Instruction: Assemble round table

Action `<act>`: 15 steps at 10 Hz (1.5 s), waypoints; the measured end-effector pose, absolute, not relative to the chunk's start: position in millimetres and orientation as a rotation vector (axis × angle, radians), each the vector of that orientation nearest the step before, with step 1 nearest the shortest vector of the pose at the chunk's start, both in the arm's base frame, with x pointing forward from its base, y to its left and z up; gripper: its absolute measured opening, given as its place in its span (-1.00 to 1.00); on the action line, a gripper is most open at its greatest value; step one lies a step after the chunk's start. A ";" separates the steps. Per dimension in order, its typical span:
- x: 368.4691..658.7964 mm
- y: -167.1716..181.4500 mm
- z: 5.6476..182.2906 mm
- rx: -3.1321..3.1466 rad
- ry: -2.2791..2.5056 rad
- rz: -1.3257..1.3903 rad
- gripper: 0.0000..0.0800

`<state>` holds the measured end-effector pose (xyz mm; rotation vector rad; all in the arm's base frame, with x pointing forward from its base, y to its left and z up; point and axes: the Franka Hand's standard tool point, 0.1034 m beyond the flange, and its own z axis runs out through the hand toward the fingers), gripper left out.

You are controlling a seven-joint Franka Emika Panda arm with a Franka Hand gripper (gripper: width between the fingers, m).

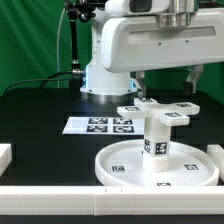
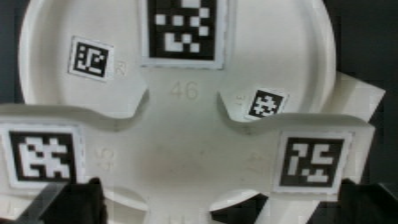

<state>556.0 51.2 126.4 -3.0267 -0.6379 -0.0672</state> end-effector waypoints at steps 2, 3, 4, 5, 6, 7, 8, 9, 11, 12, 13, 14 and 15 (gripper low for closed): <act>555.9 49.8 126.2 -2.986 -0.820 -0.070 0.62; 555.9 49.3 126.2 -2.957 -0.928 -0.073 0.62; 556.0 49.5 126.1 -2.923 -1.066 -0.069 0.62; 556.1 50.7 126.2 -2.884 -1.207 -0.062 0.62; 555.8 51.3 125.4 -2.837 -1.327 -0.058 0.62; 555.3 49.6 123.9 -2.780 -1.456 -0.050 0.62; 555.2 47.8 122.2 -2.727 -1.568 -0.044 0.62; 555.0 45.8 119.4 -2.669 -1.680 -0.034 0.62; 553.9 43.4 113.2 -2.646 -1.714 -0.019 0.62; 553.9 41.8 111.0 -2.648 -1.710 -0.013 0.62; 553.9 39.6 108.7 -2.650 -1.705 -0.006 0.62; 554.0 39.1 108.1 -2.656 -1.693 -0.002 0.62; 554.7 39.2 108.0 -2.665 -1.679 -0.001 0.62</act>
Offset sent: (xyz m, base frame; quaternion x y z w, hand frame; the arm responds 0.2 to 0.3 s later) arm 0.0013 0.0081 -0.0031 -0.0004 0.0036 -0.1893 0.9819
